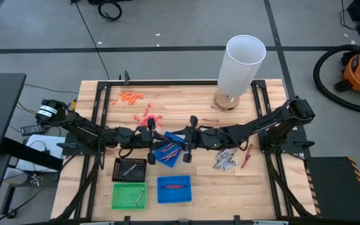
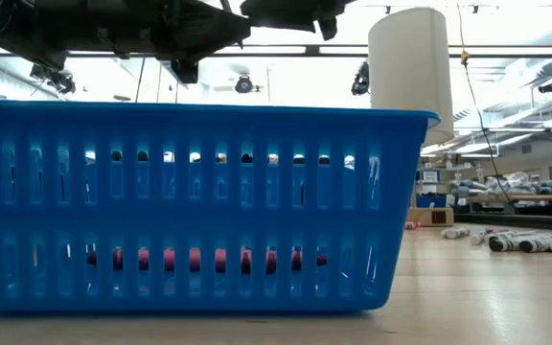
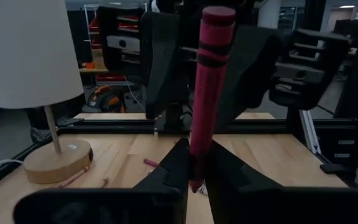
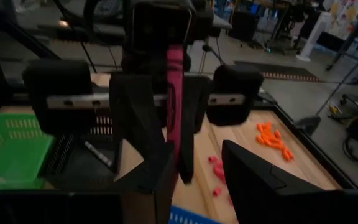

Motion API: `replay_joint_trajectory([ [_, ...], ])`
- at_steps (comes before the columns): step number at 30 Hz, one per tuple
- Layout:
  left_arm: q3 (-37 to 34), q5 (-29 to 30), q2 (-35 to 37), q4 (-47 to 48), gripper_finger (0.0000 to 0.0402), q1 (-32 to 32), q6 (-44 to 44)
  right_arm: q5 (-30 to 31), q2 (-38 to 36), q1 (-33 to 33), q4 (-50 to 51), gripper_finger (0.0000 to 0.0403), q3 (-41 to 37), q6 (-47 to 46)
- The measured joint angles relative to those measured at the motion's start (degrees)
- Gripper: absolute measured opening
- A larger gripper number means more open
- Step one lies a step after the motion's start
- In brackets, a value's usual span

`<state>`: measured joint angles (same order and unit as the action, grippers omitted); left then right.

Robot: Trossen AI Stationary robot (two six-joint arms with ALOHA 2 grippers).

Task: Sort crayons
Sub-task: Put the violet crayon into the bottom blue bin

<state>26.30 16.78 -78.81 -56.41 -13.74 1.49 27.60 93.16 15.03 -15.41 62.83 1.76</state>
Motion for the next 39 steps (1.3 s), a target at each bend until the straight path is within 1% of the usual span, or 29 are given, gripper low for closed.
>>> replay_joint_trajectory([
  [5, 0.0, -3.8, 0.0, 3.0, 0.0044, 0.0, -4.6, 3.7, -2.3, 1.3, 6.9, 0.0139, 0.0, -1.9],
  [9, 0.0, -7.5, 0.0, 6.6, 0.0046, -0.6, -10.1, 8.7, -4.4, 2.2, 14.1, 0.0139, 0.0, -4.4],
  [12, 0.0, -7.5, 0.0, 8.5, 0.0046, -2.9, -12.3, 11.4, -5.8, 2.5, 20.5, 0.0139, 0.0, -7.9],
  [16, 0.0, -7.3, 0.0, 10.3, 0.0047, -6.6, -13.8, 13.4, -7.7, 2.5, 28.3, 0.0139, 0.0, -14.3],
  [19, 0.6, -4.8, 0.0, 13.8, 0.0047, -9.0, -14.5, 14.1, -8.2, 2.5, 31.5, 0.0139, 0.0, -18.2],
  [22, 4.1, -2.5, -0.5, 21.7, 0.0047, -11.1, -16.2, 14.7, -8.1, 2.7, 32.8, 0.0139, 0.0, -20.2],
  [25, 8.5, -2.0, -2.7, 28.2, 0.0047, -13.1, -16.8, 14.6, -8.0, 3.1, 33.3, 0.0139, 0.0, -22.1],
  [33, 19.9, -2.0, -13.8, 38.8, 0.0048, -17.3, -19.8, 15.3, -8.0, 5.4, 32.7, 0.0139, 0.0, -23.6],
  [39, 27.2, -3.1, -21.2, 46.5, 0.0048, -18.0, -22.4, 16.2, -8.0, 7.2, 32.0, 0.0139, 0.0, -23.7],
])
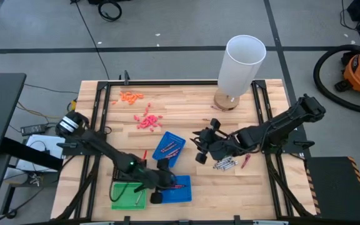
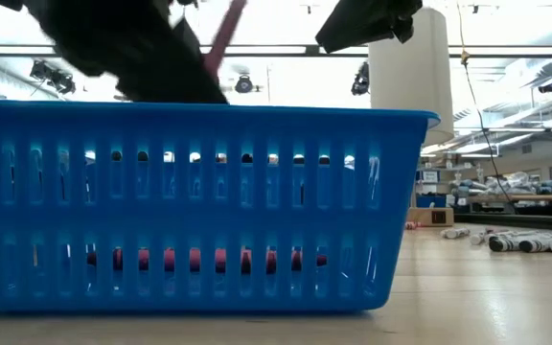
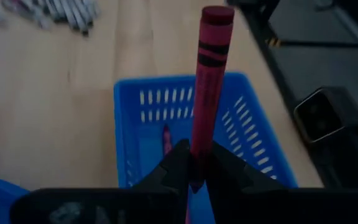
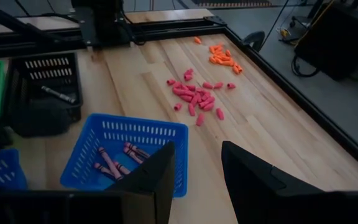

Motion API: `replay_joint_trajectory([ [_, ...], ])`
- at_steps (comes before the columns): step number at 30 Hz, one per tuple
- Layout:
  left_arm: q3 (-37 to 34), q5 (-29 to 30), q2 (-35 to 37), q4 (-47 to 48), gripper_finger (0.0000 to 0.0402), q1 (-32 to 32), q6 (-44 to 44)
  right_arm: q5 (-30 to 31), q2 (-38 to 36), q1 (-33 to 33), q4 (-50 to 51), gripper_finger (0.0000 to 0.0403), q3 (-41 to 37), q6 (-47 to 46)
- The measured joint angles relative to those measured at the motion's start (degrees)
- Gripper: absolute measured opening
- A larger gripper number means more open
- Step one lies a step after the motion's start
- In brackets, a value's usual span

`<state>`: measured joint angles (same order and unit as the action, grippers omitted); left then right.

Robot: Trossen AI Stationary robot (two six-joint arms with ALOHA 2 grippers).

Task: Sort crayons
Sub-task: Put the violet crayon into the bottom blue bin, then put the pink crayon into the top blue bin

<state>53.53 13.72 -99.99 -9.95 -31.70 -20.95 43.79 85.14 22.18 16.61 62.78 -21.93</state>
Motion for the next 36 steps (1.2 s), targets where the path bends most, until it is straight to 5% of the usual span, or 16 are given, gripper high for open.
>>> replay_joint_trajectory([
  [15, 3.0, -7.8, -3.2, 8.5, 0.0049, 0.3, -2.4, 1.3, 0.0, 1.4, -1.0, 0.0139, 0.0, 1.1],
  [24, 3.0, -8.0, -3.2, 9.3, 0.0096, 0.3, -2.4, 1.3, 0.0, 1.3, -0.5, 0.0139, 0.0, 1.1],
  [36, 2.9, -7.8, -1.2, 10.6, 0.0125, 0.2, 3.9, -4.5, 0.1, 0.0, 21.3, 0.0139, 0.0, -12.7],
])
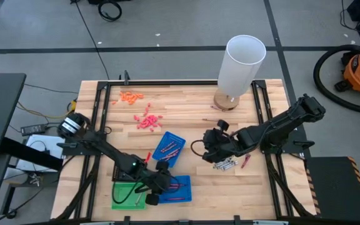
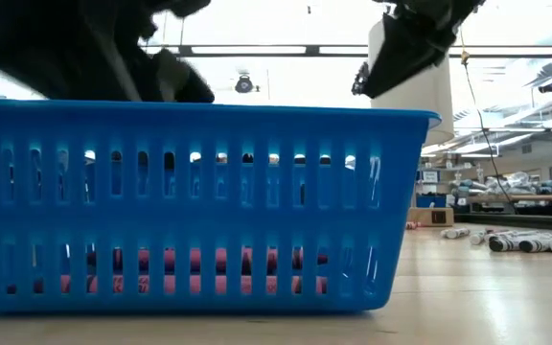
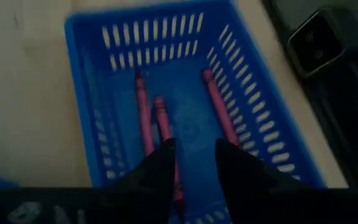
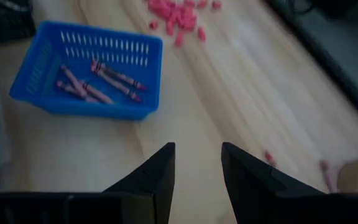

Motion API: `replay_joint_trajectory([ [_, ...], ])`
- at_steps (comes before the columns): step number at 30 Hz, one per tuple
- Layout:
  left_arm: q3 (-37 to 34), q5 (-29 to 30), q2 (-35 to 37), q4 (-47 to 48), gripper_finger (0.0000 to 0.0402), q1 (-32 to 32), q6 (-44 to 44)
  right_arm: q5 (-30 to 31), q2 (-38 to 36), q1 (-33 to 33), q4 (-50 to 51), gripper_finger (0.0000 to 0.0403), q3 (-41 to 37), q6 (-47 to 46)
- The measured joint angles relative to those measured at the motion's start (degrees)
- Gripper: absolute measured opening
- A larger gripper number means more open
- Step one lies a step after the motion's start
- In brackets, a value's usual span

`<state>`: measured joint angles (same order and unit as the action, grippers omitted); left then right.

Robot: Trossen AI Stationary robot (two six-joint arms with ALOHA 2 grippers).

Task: Sort crayons
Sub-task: Put the pink crayon into the top blue bin

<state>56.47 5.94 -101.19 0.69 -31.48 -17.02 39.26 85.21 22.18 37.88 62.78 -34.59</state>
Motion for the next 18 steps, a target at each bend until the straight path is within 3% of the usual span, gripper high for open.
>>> replay_joint_trajectory([
  [6, 0.1, 2.8, 4.9, 5.3, 0.0125, 0.4, 6.3, -1.4, 0.0, 0.1, 6.3, 0.0139, -0.1, -4.3],
  [11, 0.1, 5.1, 8.2, 6.8, 0.0125, 0.9, 12.1, 1.0, 0.0, -0.3, 2.8, 0.0139, -3.8, -4.4],
  [18, 0.1, 6.2, 9.6, 6.9, 0.0125, 2.6, 19.6, -0.9, 0.0, -3.7, -4.1, 0.0139, -11.9, -4.6],
])
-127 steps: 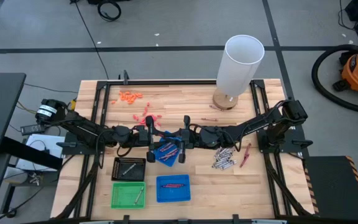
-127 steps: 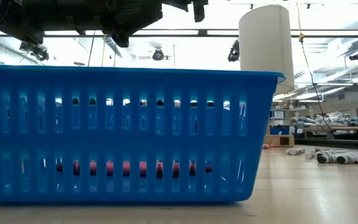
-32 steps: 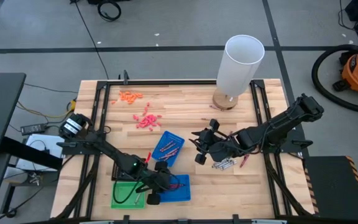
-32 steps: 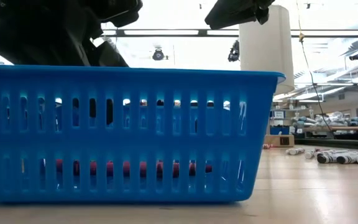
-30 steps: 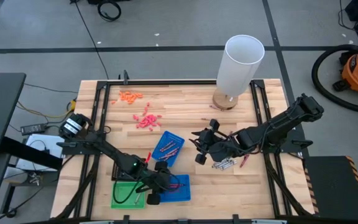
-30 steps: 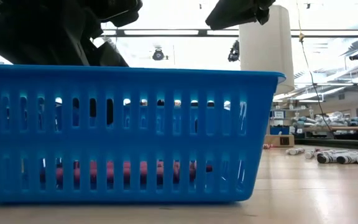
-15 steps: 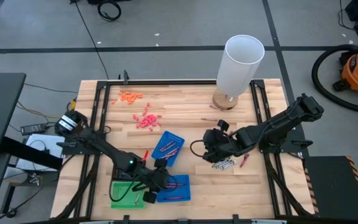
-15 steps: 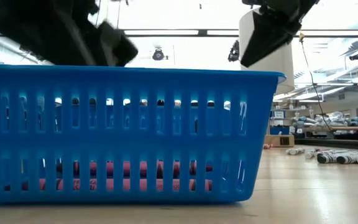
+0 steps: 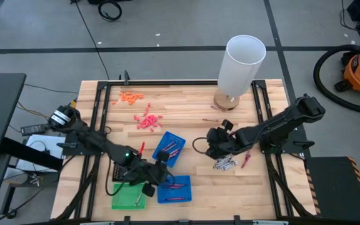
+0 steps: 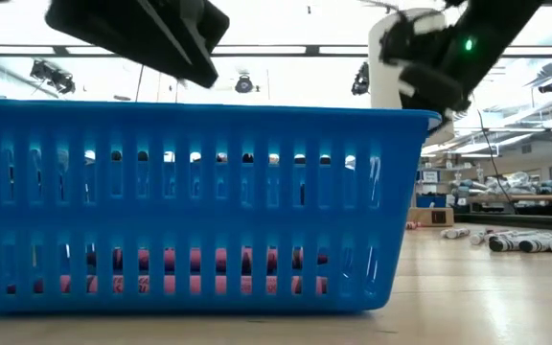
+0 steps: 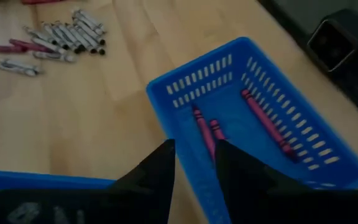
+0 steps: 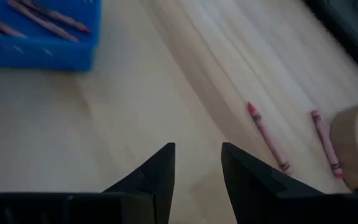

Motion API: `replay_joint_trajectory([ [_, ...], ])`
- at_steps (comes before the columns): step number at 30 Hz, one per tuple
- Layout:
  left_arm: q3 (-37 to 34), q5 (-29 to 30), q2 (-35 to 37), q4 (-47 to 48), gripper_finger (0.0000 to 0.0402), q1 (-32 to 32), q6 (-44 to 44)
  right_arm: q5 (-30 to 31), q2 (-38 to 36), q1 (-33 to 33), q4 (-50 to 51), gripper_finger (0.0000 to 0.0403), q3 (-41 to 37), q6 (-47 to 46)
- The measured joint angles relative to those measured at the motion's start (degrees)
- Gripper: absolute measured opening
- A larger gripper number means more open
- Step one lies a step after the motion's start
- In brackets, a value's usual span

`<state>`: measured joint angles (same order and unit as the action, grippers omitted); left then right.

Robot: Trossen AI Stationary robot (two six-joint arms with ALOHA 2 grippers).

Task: Sort crayons
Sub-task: Put the pink crayon into the top blue bin

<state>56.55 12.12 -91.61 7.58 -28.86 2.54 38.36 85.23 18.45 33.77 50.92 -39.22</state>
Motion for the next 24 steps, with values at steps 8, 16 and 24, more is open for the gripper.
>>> replay_joint_trajectory([
  [8, 0.0, 0.0, 0.0, 1.2, 0.0125, 2.7, 2.6, -2.2, 0.0, -4.7, -5.1, 0.0139, -5.4, 4.0],
  [16, -0.1, -0.2, 0.2, 4.2, 0.0125, 2.6, 4.4, -11.6, 0.0, -12.7, -17.0, 0.0139, -11.2, 15.0],
  [24, -2.5, -0.1, 3.3, 5.1, 0.0125, 2.7, 4.2, -16.5, 0.0, -22.4, -23.6, 0.0139, -13.2, 26.4],
])
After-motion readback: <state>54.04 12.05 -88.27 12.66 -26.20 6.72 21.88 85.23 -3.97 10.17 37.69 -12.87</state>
